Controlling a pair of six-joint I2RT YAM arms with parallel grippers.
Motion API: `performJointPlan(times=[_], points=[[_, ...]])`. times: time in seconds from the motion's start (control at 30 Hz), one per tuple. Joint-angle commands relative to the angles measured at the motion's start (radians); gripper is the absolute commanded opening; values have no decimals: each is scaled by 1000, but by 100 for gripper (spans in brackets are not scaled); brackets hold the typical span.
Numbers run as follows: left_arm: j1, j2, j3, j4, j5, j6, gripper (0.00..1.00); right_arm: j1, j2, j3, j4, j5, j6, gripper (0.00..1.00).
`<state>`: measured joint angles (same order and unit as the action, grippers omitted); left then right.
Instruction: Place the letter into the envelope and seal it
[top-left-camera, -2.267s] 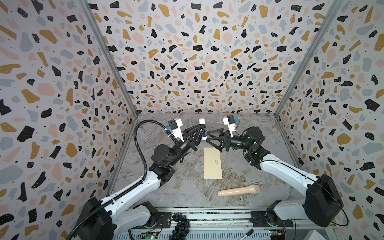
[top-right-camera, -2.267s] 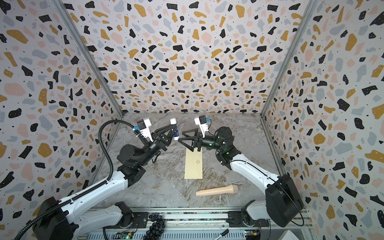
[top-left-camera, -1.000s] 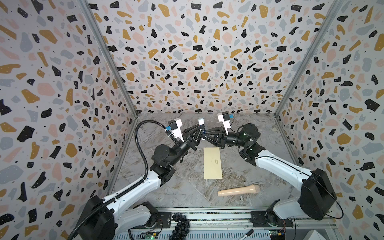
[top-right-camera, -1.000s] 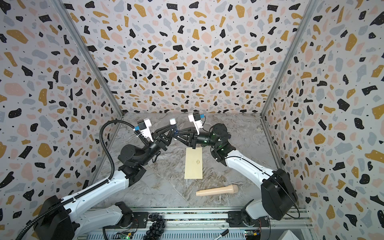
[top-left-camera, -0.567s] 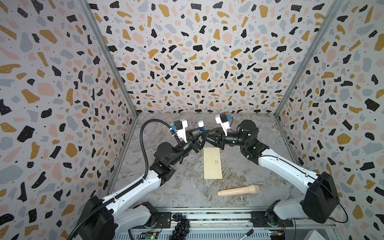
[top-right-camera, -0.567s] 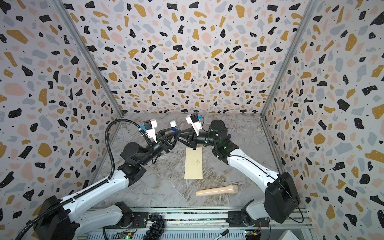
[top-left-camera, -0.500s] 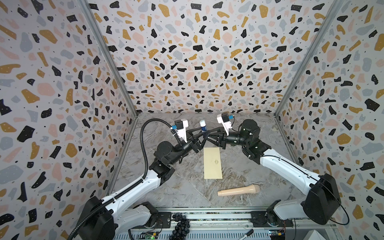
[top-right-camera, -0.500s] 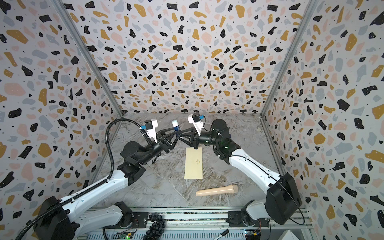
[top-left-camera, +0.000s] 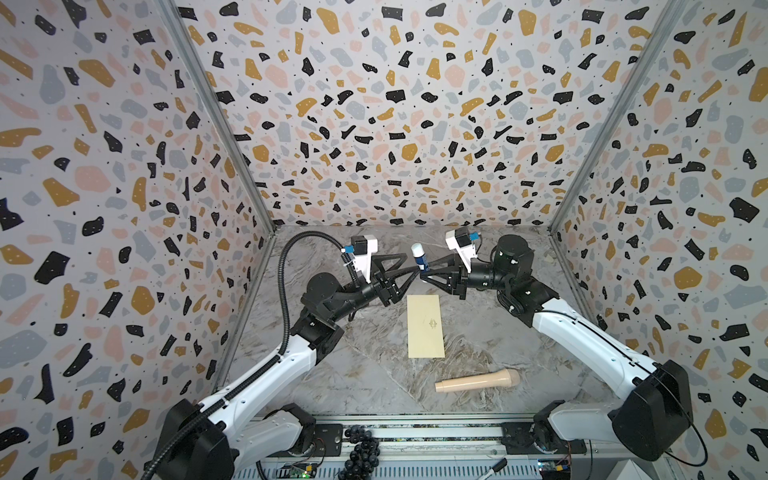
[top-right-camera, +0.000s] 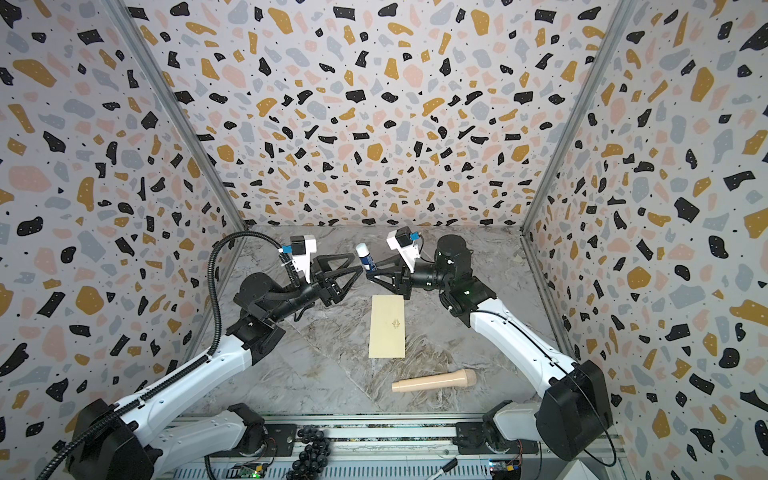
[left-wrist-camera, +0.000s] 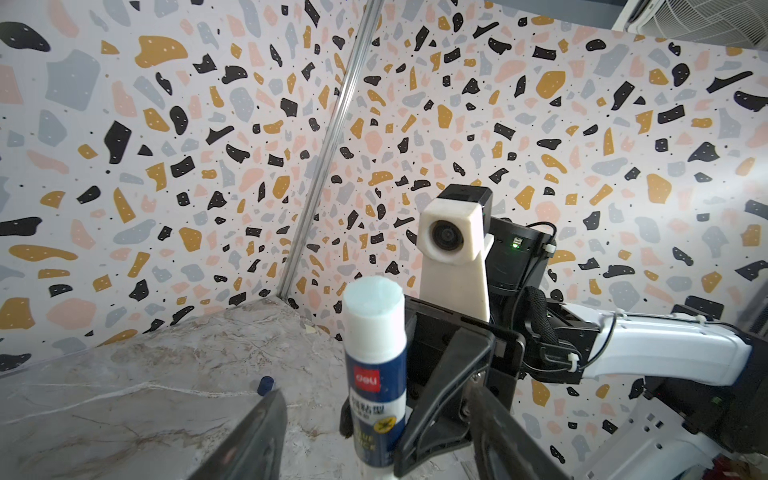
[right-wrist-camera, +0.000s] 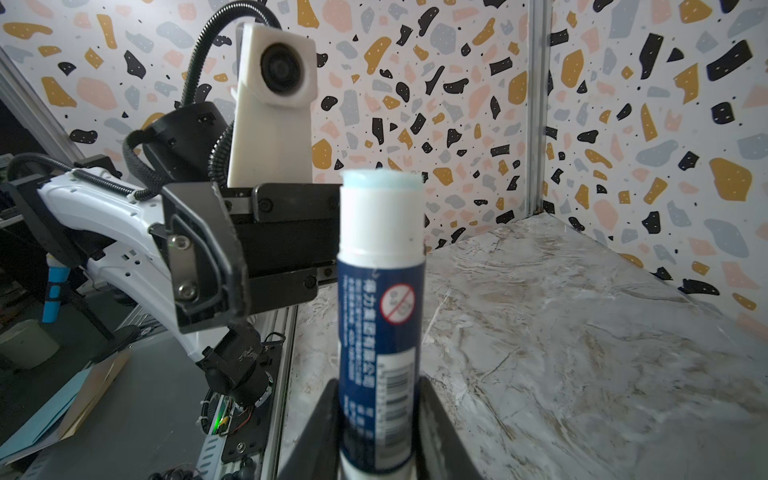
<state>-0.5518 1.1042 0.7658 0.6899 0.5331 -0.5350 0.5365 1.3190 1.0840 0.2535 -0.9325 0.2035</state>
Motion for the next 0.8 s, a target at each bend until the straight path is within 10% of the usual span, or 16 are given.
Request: performJointPlan(times=[0.0,0.77], points=[[4,10,27,76,78,7,69,1,-21,33,-14,-64,-33,0],[4,51,18,140,87,-43,38,39,7,51,-24,-88,-41,0]])
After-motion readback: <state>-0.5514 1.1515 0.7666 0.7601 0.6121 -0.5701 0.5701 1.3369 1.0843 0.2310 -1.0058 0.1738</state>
